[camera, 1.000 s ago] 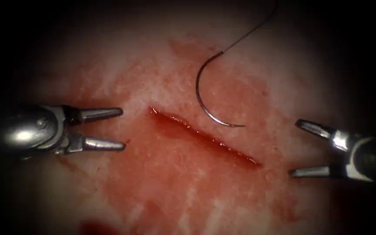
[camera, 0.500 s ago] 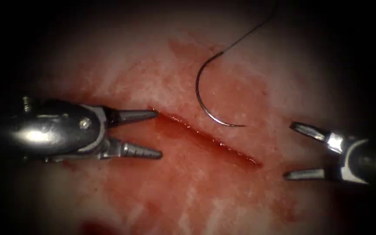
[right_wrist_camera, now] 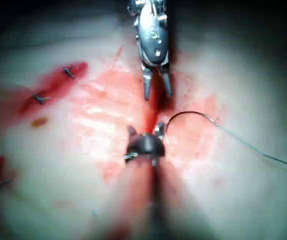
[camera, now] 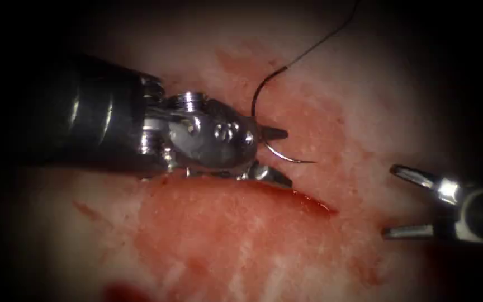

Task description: Wound Closure

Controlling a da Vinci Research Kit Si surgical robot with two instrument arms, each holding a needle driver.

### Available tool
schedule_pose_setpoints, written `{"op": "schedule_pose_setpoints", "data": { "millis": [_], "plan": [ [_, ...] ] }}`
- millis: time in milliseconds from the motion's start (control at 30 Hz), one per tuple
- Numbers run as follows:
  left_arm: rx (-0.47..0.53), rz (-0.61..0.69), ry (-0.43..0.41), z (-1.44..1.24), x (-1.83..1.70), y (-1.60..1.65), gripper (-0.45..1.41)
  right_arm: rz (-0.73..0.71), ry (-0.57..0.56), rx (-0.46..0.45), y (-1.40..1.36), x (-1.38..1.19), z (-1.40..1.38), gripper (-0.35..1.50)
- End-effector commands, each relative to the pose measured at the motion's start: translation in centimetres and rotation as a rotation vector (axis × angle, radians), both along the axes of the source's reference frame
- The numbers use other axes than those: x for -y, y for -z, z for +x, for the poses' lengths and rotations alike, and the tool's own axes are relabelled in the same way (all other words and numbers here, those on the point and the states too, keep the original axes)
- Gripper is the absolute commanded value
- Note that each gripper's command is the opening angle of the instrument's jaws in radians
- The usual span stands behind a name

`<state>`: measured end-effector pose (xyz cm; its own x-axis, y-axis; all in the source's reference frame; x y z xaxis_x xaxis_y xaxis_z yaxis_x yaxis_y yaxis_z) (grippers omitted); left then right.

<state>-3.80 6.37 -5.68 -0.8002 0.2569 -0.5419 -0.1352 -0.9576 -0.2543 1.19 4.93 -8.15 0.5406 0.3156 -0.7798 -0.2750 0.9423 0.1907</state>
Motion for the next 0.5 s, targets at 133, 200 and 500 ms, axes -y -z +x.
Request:
{"op": "schedule_pose_setpoints", "data": {
  "millis": [133, 200, 500],
  "plan": [
    [-0.106, -0.004, -0.056, -0.31, 0.04, -0.31, 0.38, -0.002, 0.003, 0.001, -0.09, 0.04, 0.08, 0.96],
    [-0.142, -0.010, -0.062, -0.40, 0.01, -0.39, 0.38, -0.003, 0.002, 0.001, -0.10, 0.04, 0.09, 0.96],
    [-0.317, -0.034, -0.129, -0.39, -0.06, -0.69, 0.38, -0.003, 0.002, 0.004, -0.10, 0.05, 0.12, 0.98]
  ]
}}
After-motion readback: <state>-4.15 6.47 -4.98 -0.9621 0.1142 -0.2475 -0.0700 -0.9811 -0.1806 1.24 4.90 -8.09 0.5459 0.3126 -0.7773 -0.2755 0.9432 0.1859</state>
